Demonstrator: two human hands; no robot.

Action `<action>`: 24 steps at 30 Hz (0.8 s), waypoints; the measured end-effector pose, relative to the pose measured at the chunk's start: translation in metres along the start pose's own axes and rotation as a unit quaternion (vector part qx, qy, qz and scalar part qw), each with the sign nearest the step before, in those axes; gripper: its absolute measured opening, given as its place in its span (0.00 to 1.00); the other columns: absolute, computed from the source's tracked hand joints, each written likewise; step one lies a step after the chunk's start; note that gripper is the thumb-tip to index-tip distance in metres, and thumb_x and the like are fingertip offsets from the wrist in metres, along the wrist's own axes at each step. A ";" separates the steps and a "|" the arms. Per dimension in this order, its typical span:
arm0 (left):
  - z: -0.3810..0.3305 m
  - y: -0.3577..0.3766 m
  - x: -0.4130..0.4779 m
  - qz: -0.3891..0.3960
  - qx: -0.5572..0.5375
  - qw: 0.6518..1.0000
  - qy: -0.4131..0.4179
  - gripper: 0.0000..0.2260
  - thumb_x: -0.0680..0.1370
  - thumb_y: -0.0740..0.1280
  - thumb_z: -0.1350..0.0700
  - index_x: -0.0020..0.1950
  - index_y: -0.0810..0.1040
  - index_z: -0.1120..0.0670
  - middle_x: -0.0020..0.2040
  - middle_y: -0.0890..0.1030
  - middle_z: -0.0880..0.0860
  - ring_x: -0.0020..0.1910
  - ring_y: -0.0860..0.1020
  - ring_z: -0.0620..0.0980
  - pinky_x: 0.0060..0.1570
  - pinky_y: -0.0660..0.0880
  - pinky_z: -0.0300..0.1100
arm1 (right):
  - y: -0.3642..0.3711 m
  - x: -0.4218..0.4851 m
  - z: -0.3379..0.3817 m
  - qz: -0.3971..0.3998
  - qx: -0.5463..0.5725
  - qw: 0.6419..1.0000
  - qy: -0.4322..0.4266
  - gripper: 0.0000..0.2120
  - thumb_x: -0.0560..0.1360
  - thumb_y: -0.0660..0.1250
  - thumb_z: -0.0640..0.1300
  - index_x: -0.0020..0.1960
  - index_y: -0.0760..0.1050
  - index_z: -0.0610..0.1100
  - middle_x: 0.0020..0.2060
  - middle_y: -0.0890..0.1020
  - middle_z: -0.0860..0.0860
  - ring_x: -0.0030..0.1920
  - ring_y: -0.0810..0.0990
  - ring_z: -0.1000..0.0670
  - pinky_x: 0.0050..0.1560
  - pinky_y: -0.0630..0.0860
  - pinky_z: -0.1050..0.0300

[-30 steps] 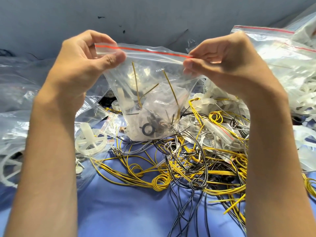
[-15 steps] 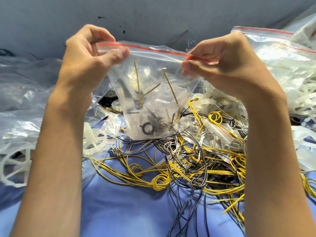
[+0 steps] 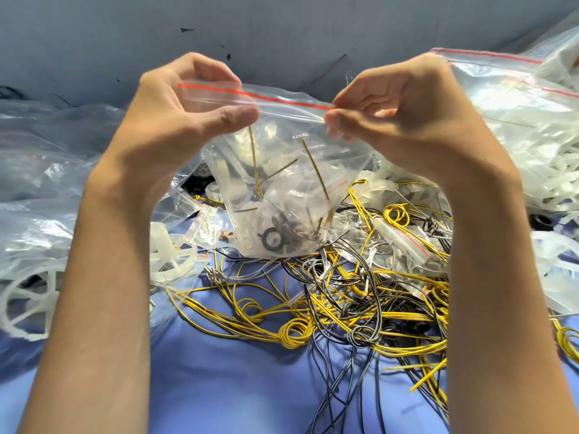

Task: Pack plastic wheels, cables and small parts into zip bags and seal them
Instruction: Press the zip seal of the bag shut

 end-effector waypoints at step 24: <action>-0.003 0.001 -0.001 0.013 0.005 1.000 0.012 0.16 0.61 0.77 0.49 0.45 0.77 0.49 0.39 0.81 0.42 0.42 0.79 0.41 0.45 0.73 0.34 | 0.006 0.002 0.011 0.019 -0.018 1.000 -0.005 0.04 0.73 0.71 0.40 0.44 0.81 0.48 0.34 0.82 0.51 0.34 0.77 0.59 0.42 0.73 0.70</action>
Point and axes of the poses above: each hand's wrist, its own x-axis towards the middle knuckle, its own y-axis out of the palm, z = x × y, the point moved 2 cm from there along x, towards the middle knuckle
